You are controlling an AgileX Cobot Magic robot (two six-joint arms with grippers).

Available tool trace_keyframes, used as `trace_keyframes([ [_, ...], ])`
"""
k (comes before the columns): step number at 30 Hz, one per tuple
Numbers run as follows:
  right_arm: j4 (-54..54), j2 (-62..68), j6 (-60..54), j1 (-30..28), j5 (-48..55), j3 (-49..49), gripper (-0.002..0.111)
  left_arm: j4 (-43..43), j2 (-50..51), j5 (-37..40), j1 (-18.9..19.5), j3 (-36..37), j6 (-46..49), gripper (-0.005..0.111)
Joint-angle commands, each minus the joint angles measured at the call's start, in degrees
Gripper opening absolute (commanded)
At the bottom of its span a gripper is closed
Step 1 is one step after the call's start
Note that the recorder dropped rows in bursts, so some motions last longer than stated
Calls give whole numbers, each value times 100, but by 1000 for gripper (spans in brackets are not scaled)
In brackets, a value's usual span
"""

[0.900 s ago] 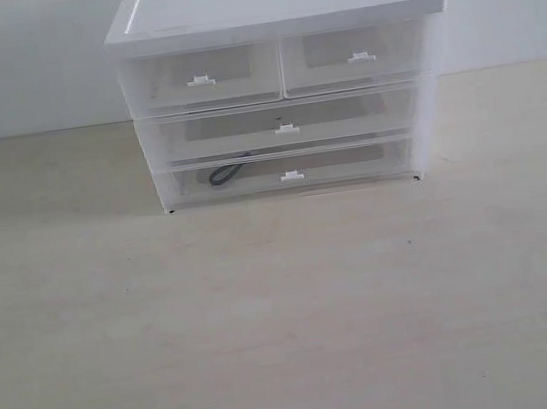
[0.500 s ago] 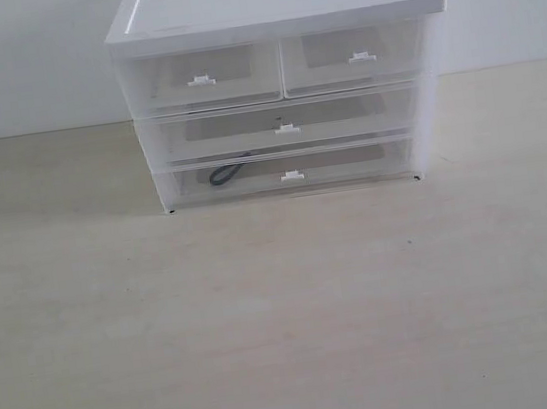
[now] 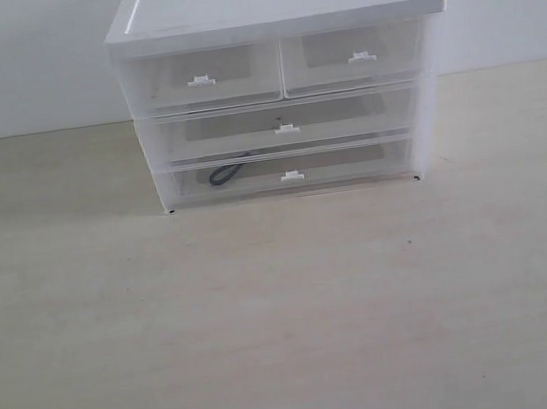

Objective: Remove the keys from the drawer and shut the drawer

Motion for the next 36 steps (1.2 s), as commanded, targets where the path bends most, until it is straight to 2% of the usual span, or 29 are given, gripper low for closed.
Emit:
trace_keyframes([
  [1,28,26,971,-2,-644,-55,0,-35,-19,-16,13,21,20,4],
  [10,28,26,1391,-2,-729,-55,0,-35,-19,-16,13,21,20,4],
  [23,-471,469,1013,23,-612,-312,0,75,-19,-236,13,21,144,4],
  [29,-616,1504,389,667,-126,-910,0,-219,-19,-1350,13,21,133,4],
  [33,-616,2177,154,1117,-340,-1140,0,-811,-19,-1340,13,-17,-210,4],
  [36,-616,2523,144,1288,-457,-1183,0,-1066,118,-1340,13,-326,-228,4],
])
